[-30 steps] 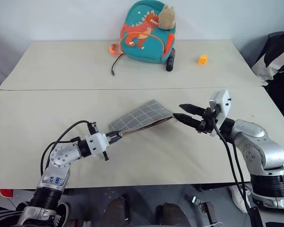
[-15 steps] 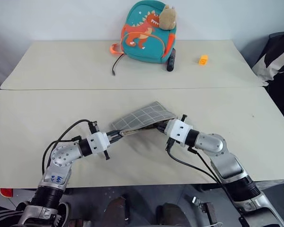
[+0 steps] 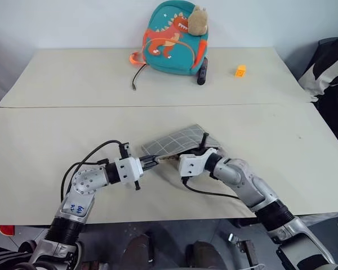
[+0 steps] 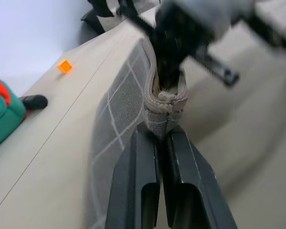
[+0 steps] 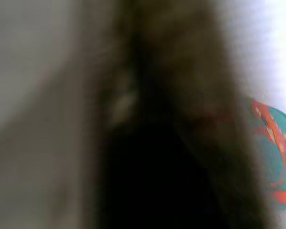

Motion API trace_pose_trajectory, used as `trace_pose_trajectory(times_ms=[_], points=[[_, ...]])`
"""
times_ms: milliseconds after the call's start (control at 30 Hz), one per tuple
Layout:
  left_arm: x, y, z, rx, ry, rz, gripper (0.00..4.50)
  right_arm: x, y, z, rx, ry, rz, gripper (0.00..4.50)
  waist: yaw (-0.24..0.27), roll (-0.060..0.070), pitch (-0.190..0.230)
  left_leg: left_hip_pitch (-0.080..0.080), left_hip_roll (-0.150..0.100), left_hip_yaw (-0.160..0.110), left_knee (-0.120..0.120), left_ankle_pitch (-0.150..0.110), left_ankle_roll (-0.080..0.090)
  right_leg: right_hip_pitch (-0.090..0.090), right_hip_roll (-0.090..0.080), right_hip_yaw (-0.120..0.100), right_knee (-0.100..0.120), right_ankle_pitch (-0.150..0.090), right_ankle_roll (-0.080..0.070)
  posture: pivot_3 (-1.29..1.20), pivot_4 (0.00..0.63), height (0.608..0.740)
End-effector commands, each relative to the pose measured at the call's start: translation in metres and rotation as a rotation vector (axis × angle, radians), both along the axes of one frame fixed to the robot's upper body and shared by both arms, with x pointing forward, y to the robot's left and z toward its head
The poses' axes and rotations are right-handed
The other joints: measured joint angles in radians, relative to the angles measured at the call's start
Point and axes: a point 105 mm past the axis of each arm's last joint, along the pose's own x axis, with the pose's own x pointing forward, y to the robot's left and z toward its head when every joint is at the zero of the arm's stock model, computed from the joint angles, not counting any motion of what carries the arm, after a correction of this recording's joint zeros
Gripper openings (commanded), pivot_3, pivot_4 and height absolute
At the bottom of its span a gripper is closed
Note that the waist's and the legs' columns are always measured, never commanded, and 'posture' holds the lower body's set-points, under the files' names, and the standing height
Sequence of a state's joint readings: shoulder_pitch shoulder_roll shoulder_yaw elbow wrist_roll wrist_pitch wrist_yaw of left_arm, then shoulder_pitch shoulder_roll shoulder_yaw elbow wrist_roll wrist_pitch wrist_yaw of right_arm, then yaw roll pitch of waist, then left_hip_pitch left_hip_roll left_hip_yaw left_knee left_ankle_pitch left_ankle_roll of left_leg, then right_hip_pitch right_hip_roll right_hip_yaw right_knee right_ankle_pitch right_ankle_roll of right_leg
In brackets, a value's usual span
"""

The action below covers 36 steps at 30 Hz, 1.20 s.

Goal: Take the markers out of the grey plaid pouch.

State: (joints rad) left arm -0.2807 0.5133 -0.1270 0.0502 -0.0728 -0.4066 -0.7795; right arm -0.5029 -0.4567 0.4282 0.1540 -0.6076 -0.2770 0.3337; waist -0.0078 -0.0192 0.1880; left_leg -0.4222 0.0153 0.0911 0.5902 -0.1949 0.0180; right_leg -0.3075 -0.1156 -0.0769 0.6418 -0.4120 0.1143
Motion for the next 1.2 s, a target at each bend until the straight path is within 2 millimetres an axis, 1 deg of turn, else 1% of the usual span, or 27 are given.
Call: trace_pose_trajectory(times_ms=[33, 233, 433, 533, 667, 767, 800, 933, 1067, 1100, 1167, 1200], points=[[-0.003, 0.0, 0.014, -0.009, -0.056, -0.01, 0.0, 0.008, -0.01, 0.015, 0.037, -0.058, -0.04, 0.19, 0.0, 0.0, 0.0, 0.0, 0.0, 0.0, 0.0, 0.0, 0.0, 0.0, 0.0, 0.0, 0.0, 0.0, 0.0, 0.0, 0.15, 0.74], [-0.005, 0.005, 0.011, -0.009, -0.042, 0.005, 0.0, 0.011, -0.02, 0.018, 0.023, -0.074, -0.071, 0.19, -0.003, 0.0, 0.0, 0.0, 0.0, 0.0, 0.0, 0.0, 0.0, 0.0, 0.0, 0.0, 0.0, 0.0, 0.0, 0.0, 0.15, 0.74], [-0.005, 0.004, 0.01, -0.012, -0.037, 0.003, 0.0, 0.009, -0.018, 0.017, 0.034, -0.049, -0.063, 0.19, -0.008, 0.0, 0.0, 0.0, 0.0, 0.0, 0.0, 0.0, 0.0, 0.0, 0.0, 0.0, 0.001, 0.0, 0.0, 0.0, 0.15, 0.74], [-0.004, 0.003, 0.01, -0.016, -0.037, 0.004, 0.0, 0.011, -0.02, 0.017, 0.049, -0.037, -0.091, 0.19, -0.009, 0.0, 0.0, 0.0, 0.0, 0.0, 0.0, 0.0, 0.0, 0.0, 0.0, 0.0, 0.001, 0.0, 0.0, 0.0, 0.15, 0.74], [-0.004, 0.003, 0.011, -0.016, -0.039, 0.007, 0.0, 0.011, -0.023, 0.021, 0.112, -0.007, -0.11, 0.19, -0.011, 0.0, 0.0, 0.0, 0.0, -0.001, 0.0, 0.0, 0.0, 0.0, 0.0, 0.0, 0.001, 0.0, 0.0, 0.0, 0.15, 0.74], [-0.003, 0.004, 0.011, -0.016, -0.039, 0.009, 0.0, 0.009, -0.022, 0.023, 0.08, -0.014, -0.082, 0.19, -0.013, 0.0, 0.0, 0.0, 0.0, -0.001, 0.001, 0.0, 0.0, 0.0, 0.0, 0.0, 0.001, 0.0, 0.0, 0.0, 0.15, 0.74], [-0.003, 0.004, 0.011, -0.016, -0.039, 0.009, 0.0, 0.008, -0.022, 0.023, 0.081, -0.012, -0.077, 0.39, -0.014, 0.0, 0.0, 0.0, 0.0, -0.001, 0.001, 0.0, 0.0, 0.0, 0.0, 0.0, 0.001, 0.0, 0.0, 0.0, 0.15, 0.74], [-0.004, 0.005, 0.01, -0.015, -0.035, 0.011, 0.0, 0.008, -0.022, 0.026, 0.104, -0.015, -0.069, 0.39, -0.019, 0.0, 0.0, 0.0, 0.0, -0.001, 0.0, 0.0, 0.0, 0.0, 0.0, 0.0, 0.001, 0.0, 0.0, 0.0, 0.15, 0.74], [-0.004, 0.006, 0.01, -0.019, -0.032, 0.016, 0.0, 0.001, -0.02, 0.025, 0.128, 0.012, -0.033, 0.39, -0.019, 0.0, 0.0, 0.0, 0.0, -0.001, 0.0, 0.0, 0.0, 0.0, 0.0, 0.0, 0.002, 0.0, 0.0, 0.0, 0.15, 0.74], [-0.004, 0.006, 0.01, -0.022, -0.031, 0.019, 0.0, -0.004, -0.016, 0.026, 0.164, 0.034, -0.001, 0.39, -0.019, 0.0, 0.0, 0.0, 0.0, -0.001, 0.0, 0.0, 0.0, 0.0, 0.0, 0.0, 0.002, 0.0, 0.0, 0.0, 0.15, 0.74], [-0.004, 0.007, 0.009, -0.014, -0.03, 0.019, 0.0, -0.017, -0.009, 0.028, 0.322, 0.169, 0.076, 0.61, -0.018, 0.0, 0.0, 0.0, 0.0, -0.001, 0.001, 0.0, 0.0, 0.001, 0.0, 0.0, 0.002, 0.0, 0.0, 0.0, 0.15, 0.74], [-0.004, 0.007, 0.008, -0.011, -0.029, 0.02, 0.0, -0.026, -0.007, 0.033, 0.369, 0.205, 0.135, 0.82, -0.018, 0.0, 0.0, 0.0, 0.0, -0.002, 0.001, 0.0, 0.0, 0.002, 0.0, 0.001, 0.001, 0.0, 0.0, 0.0, 0.15, 0.74]])
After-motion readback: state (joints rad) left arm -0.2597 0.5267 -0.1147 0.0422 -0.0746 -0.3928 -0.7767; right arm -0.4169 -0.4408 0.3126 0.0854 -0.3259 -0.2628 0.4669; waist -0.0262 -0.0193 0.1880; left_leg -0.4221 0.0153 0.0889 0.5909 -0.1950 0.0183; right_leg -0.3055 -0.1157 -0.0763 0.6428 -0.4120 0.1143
